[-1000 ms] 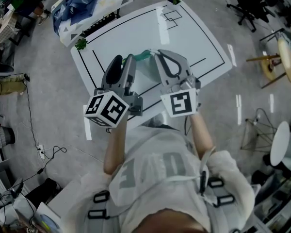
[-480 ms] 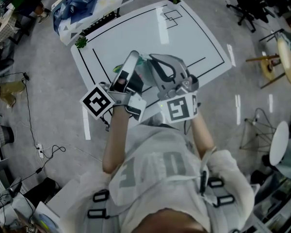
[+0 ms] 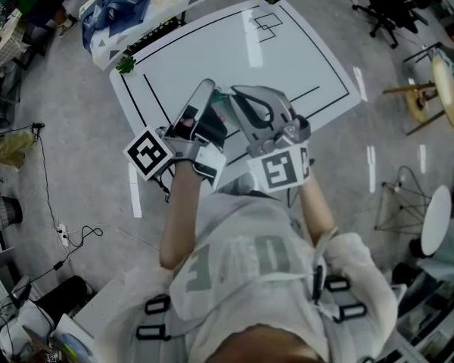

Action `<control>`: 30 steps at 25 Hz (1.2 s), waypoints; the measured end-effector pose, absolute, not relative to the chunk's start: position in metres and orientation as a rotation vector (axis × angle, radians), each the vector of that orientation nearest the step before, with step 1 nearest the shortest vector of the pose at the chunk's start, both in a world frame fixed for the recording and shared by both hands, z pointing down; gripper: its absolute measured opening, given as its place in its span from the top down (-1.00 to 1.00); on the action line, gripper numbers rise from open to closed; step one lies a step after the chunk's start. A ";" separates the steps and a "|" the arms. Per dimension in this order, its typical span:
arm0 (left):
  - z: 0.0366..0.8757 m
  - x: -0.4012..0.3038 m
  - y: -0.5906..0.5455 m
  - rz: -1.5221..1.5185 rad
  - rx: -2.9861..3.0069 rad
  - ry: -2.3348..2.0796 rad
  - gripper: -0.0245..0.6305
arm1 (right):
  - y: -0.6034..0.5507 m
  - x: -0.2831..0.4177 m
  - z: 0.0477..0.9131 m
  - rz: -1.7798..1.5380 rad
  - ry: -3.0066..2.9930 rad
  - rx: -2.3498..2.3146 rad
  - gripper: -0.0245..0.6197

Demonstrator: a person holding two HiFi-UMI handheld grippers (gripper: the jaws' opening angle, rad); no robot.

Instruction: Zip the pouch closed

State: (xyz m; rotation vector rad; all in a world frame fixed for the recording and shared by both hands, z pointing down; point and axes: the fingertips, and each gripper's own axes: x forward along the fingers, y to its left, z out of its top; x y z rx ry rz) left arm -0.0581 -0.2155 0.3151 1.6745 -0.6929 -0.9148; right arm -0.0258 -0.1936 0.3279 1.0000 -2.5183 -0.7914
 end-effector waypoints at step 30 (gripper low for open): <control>0.325 -0.051 -0.220 -0.830 1.677 -0.705 0.90 | -0.195 -0.021 0.335 -0.808 -2.472 1.065 0.89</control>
